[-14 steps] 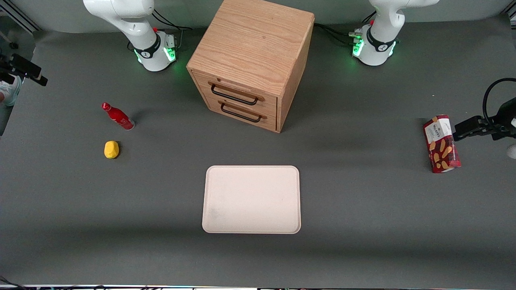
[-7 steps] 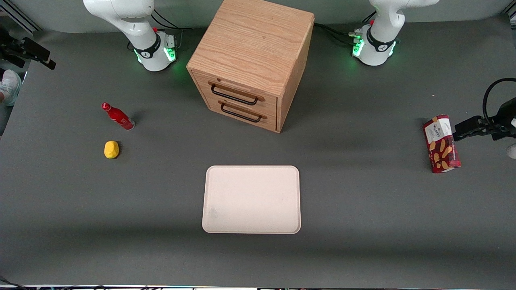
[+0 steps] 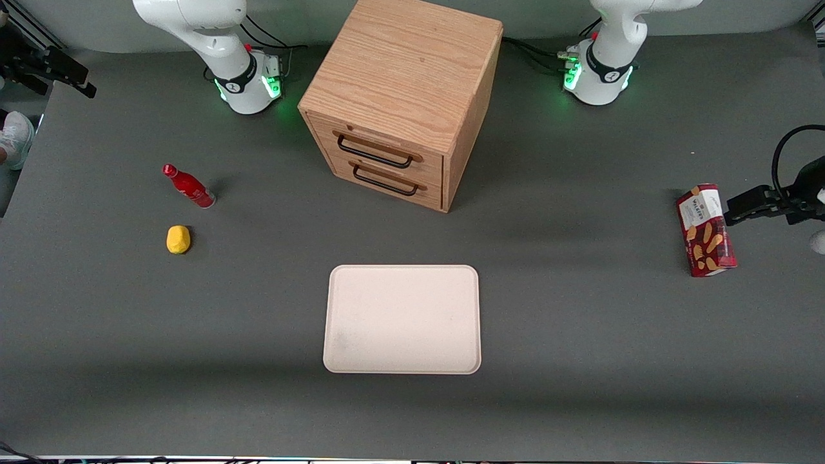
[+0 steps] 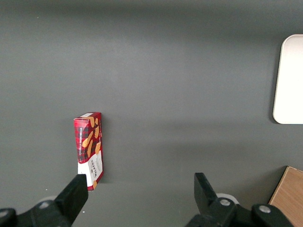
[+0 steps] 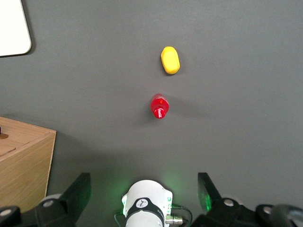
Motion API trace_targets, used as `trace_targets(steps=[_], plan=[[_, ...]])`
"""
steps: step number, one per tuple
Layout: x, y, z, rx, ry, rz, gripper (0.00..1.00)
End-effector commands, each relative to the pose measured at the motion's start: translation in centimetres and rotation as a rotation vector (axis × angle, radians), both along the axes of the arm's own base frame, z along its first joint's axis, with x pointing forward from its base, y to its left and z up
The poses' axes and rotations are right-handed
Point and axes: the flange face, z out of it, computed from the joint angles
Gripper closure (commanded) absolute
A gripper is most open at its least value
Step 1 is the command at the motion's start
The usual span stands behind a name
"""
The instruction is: Place coke bottle on tray
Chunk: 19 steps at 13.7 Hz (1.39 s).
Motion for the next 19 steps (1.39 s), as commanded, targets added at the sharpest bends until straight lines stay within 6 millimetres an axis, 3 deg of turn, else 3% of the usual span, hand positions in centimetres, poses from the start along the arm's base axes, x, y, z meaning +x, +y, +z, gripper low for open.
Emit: trace_targets(steps=[1,6,12,19], plan=[[0.0,-0.1,-2.6,-0.011,-0.001,0.005,0.01],[1.6,0.2,-9.0,-0.014,-0.012,0.014,0.02],[2.1,0.5,-17.1,-0.014,-0.029,0.024,0.02],[0.8,0.2,-25.2,-0.003,-0.053,0.01,0.03]])
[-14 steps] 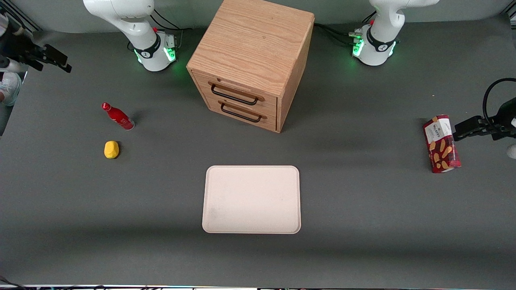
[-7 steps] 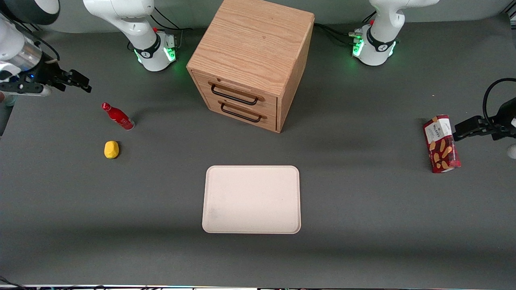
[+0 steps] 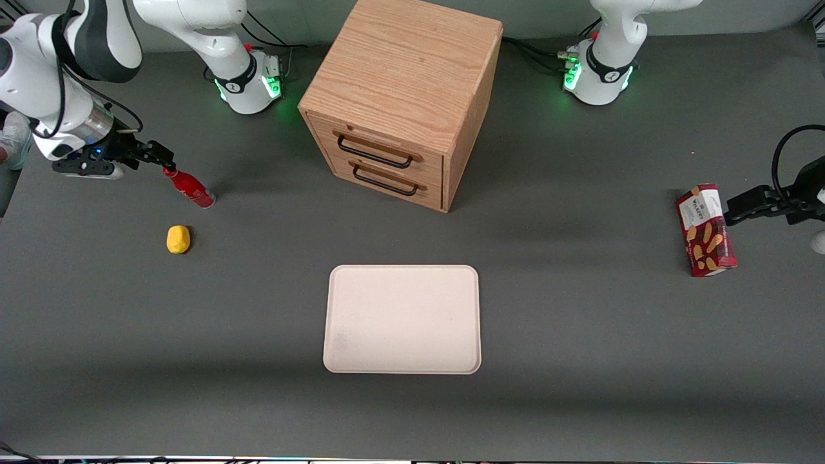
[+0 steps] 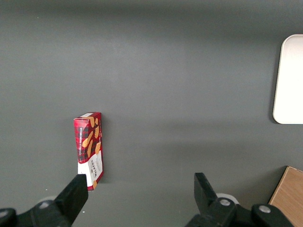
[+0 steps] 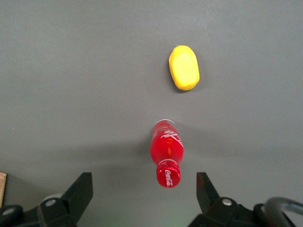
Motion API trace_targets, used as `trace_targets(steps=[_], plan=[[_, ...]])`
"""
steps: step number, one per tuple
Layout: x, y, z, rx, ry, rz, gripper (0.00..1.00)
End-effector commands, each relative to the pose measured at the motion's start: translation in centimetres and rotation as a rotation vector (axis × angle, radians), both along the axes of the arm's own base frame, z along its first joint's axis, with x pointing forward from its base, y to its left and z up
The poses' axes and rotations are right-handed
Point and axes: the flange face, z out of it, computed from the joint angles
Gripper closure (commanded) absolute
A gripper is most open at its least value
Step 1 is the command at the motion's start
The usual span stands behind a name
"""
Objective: Place coke bottle on tray
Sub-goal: 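Move the open right gripper down over the red Coca-Cola bottle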
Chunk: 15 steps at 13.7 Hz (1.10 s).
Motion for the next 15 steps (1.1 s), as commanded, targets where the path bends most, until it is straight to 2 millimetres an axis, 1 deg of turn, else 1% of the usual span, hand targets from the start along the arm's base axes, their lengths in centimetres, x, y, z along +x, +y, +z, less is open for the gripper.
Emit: trace_targets(steps=[1,3,6,11,13,15], plan=[[-0.6,-0.4,-2.5,-0.005,-0.013,0.004,0.03],[-0.9,-0.5,-4.2,-0.001,-0.01,0.002,0.04],[-1.1,-1.1,-5.8,0.001,-0.004,-0.013,0.04],[-1.2,-1.6,-6.5,-0.015,0.014,-0.002,0.05],[-1.1,-1.6,-6.5,-0.015,0.018,-0.002,0.11],[-1.2,-1.5,-6.6,-0.014,0.027,-0.003,0.19]])
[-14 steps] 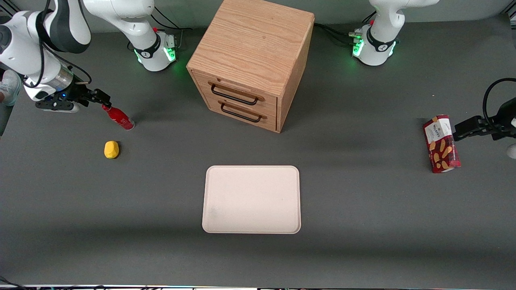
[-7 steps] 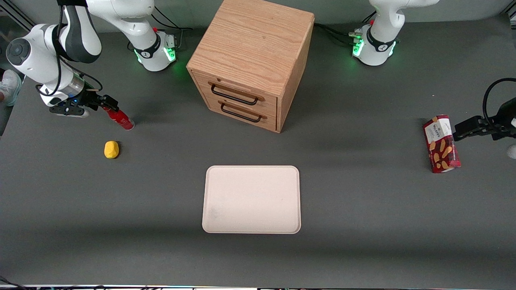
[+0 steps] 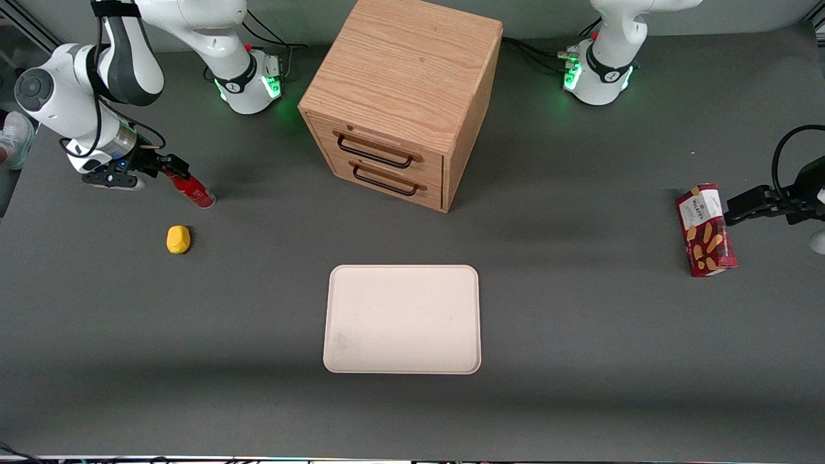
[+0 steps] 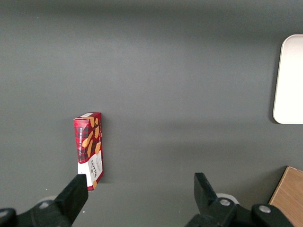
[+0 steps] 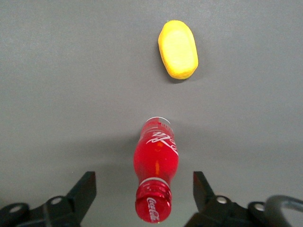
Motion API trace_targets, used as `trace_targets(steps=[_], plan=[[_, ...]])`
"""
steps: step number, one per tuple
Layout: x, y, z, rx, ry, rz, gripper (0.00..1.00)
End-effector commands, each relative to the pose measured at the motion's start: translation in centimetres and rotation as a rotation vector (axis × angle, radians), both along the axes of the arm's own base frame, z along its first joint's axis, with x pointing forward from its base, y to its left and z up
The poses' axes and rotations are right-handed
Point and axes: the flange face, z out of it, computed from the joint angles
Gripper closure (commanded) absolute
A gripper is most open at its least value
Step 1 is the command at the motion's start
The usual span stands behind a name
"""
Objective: Place coke bottle on tray
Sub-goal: 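Move the open right gripper down over the red Coca-Cola bottle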
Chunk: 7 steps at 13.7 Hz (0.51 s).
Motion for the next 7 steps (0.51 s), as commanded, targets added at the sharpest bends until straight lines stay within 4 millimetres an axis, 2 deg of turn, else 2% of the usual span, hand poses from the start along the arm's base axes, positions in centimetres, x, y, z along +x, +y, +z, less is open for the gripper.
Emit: trace_targets(steps=[1,3,7], plan=[[-0.16,-0.26,-0.27,-0.008,0.014,0.019,0.26],[-0.15,-0.16,-0.17,-0.007,0.02,0.022,0.48],[-0.32,0.02,-0.28,-0.005,0.042,0.029,0.85]])
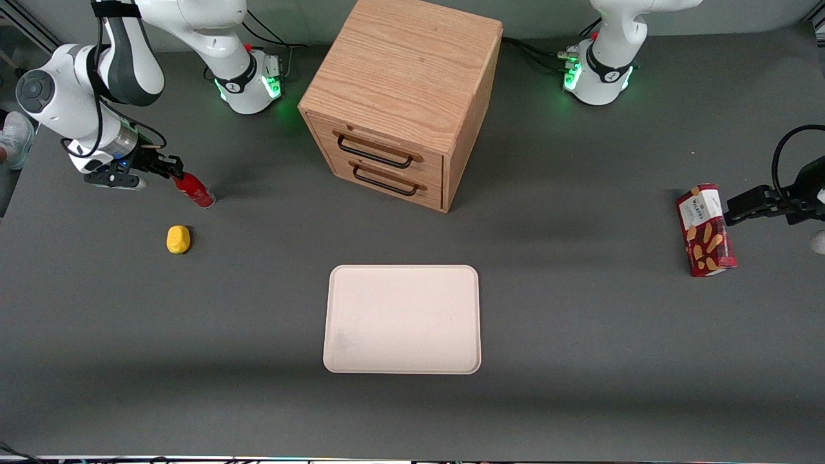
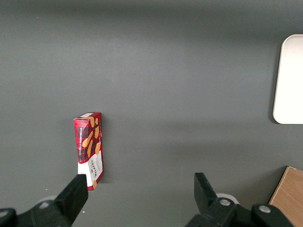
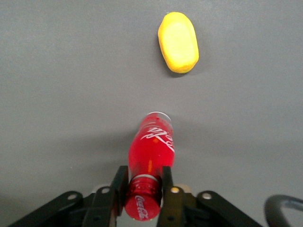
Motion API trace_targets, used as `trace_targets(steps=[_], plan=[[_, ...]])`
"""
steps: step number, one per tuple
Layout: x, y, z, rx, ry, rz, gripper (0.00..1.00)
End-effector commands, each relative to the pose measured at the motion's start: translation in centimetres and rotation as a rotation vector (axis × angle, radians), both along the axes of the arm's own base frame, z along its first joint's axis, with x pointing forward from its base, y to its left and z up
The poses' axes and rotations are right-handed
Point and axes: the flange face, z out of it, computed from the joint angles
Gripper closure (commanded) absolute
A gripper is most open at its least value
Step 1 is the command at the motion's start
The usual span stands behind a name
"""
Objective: Place coke bottle on tray
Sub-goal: 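Close the right gripper on the bottle's cap end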
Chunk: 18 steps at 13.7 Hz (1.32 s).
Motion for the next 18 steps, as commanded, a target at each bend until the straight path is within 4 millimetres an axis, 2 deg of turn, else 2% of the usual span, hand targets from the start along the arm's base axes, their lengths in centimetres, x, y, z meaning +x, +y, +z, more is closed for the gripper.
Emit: trace_targets(steps=[1,2,4,6,8,11,14,18], plan=[[-0.1,0.0,0.0,-0.008,0.019,0.027,0.94],[0.0,0.0,0.1,-0.008,0.022,0.029,1.0],[0.4,0.0,0.8,-0.016,0.021,0.033,1.0],[1.2,-0.1,2.6,-0.02,0.021,0.036,1.0],[2.4,-0.6,5.3,-0.029,0.022,0.034,1.0],[4.8,-1.0,11.6,-0.042,0.015,0.037,1.0],[6.4,-1.4,19.0,-0.048,0.014,0.049,1.0],[5.9,-1.5,28.2,-0.033,0.019,0.084,1.0]])
